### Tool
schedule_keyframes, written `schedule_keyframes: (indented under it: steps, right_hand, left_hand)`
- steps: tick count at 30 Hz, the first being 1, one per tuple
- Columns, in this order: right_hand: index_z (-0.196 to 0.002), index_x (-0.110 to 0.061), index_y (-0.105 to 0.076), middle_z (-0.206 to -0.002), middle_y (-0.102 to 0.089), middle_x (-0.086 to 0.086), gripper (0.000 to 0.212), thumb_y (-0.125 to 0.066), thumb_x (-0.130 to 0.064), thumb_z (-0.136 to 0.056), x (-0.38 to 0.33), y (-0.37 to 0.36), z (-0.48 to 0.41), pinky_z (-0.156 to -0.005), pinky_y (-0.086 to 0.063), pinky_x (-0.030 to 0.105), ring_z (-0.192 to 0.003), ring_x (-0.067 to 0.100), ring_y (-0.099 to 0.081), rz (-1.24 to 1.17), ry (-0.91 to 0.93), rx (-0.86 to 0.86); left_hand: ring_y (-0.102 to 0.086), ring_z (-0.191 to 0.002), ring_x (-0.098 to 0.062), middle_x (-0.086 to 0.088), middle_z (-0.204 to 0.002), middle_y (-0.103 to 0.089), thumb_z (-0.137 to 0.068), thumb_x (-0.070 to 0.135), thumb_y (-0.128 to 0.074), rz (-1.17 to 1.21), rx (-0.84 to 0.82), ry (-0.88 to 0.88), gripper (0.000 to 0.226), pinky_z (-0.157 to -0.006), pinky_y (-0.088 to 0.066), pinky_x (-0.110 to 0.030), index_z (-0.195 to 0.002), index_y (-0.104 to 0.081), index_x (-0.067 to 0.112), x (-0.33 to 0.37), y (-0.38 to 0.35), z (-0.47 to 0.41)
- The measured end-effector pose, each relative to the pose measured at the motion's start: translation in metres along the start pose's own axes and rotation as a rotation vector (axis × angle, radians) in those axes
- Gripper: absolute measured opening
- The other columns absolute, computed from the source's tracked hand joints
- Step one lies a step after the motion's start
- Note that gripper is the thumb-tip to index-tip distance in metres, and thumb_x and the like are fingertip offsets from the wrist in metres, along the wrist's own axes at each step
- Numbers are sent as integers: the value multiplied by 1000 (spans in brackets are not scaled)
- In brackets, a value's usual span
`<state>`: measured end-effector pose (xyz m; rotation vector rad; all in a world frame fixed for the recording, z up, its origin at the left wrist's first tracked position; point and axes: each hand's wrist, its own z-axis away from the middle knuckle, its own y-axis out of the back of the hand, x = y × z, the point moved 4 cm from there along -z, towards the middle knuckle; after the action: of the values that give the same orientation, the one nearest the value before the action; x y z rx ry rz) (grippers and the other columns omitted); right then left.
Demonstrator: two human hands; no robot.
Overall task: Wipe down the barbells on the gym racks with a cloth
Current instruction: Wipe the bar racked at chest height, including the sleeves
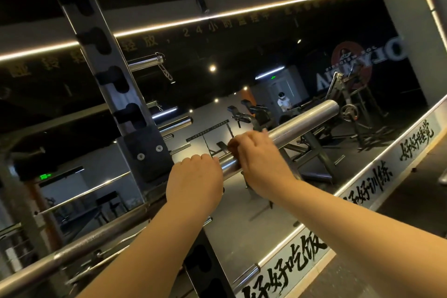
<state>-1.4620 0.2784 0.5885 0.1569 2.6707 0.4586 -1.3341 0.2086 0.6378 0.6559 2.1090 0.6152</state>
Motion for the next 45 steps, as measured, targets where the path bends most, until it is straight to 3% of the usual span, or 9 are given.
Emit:
schedule_keyframes:
  steps: [4, 11, 14, 17, 24, 31, 38, 43, 45]
  right_hand:
    - [-139, -28, -52, -135, -57, -7, 34, -35, -35, -110, 27, 12, -6, -129, -5, 47, -134, 12, -47, 105, 153, -103]
    - [-122, -25, -59, -125, -58, -4, 25, -38, -27, -108, 47, 23, -26, -127, -8, 48, -129, 18, -48, 38, -177, -4]
    - [-133, -24, -57, -132, -55, -4, 31, -41, -31, -108, 27, 8, -5, -121, -24, 35, -130, 16, -44, -68, 32, -64]
    - [-138, -30, -52, -136, -54, -10, 33, -38, -37, -110, 45, 19, -8, -128, -7, 41, -133, 8, -44, 33, 151, -111]
    - [-118, -27, -59, -120, -59, -7, 23, -39, -27, -108, 80, 38, -39, -126, -13, 53, -124, 16, -50, 42, -300, 91]
    - [-135, -33, -52, -131, -58, -13, 31, -36, -41, -109, 47, 25, -19, -128, 3, 48, -129, 5, -47, 68, 146, -120]
    - [-113, -29, -59, -108, -62, -10, 24, -36, -35, -108, 109, 58, -49, -125, -4, 57, -115, 15, -57, 115, -264, 64]
    - [-125, -25, -60, -119, -63, -8, 27, -41, -33, -108, 52, 21, -25, -126, -18, 45, -118, 11, -53, -3, 80, -48]
    - [-130, -31, -57, -121, -62, -13, 31, -37, -41, -108, 55, 27, -26, -128, -7, 46, -120, 6, -53, 51, 181, -85]
  left_hand:
    - [-45, -86, -13, -2, -114, -56, -100, 33, -56, 27, 1, 14, 36, -74, -39, -28, -132, -46, 18, 0, -1, -2]
    - [-52, -121, -19, 0, -125, -59, -100, 31, -58, -13, 33, -38, 36, -113, -37, -43, -133, -50, 22, 6, -1, -4]
    - [-53, -101, -16, 1, -109, -56, -100, 27, -59, 34, 21, -27, 33, -96, -43, -33, -131, -51, 20, 16, -1, -11]
    - [-45, -85, -14, 1, -97, -47, -100, 31, -58, 23, 20, -18, 32, -78, -37, -28, -129, -51, 19, 21, -2, -14]
    - [-44, -86, -13, 0, -103, -55, -100, 30, -58, 37, 24, -23, 31, -87, -43, -30, -128, -50, 18, 24, -3, -14]
    - [-49, -78, -16, 0, -92, -46, -102, 24, -54, 54, -6, -14, 28, -77, -44, -31, -128, -48, 18, 39, 3, -30]
    - [-46, -75, -15, 1, -88, -42, -103, 21, -51, 10, 14, -60, 25, -74, -37, -30, -127, -46, 16, 41, 2, -31]
    - [-48, -73, -17, 0, -85, -42, -105, 22, -46, 49, 3, -53, 23, -71, -43, -31, -126, -48, 15, 47, 0, -40]
    - [-51, -76, -17, 1, -88, -45, -105, 23, -46, 94, -3, -47, 24, -75, -48, -32, -128, -47, 17, 49, -1, -45]
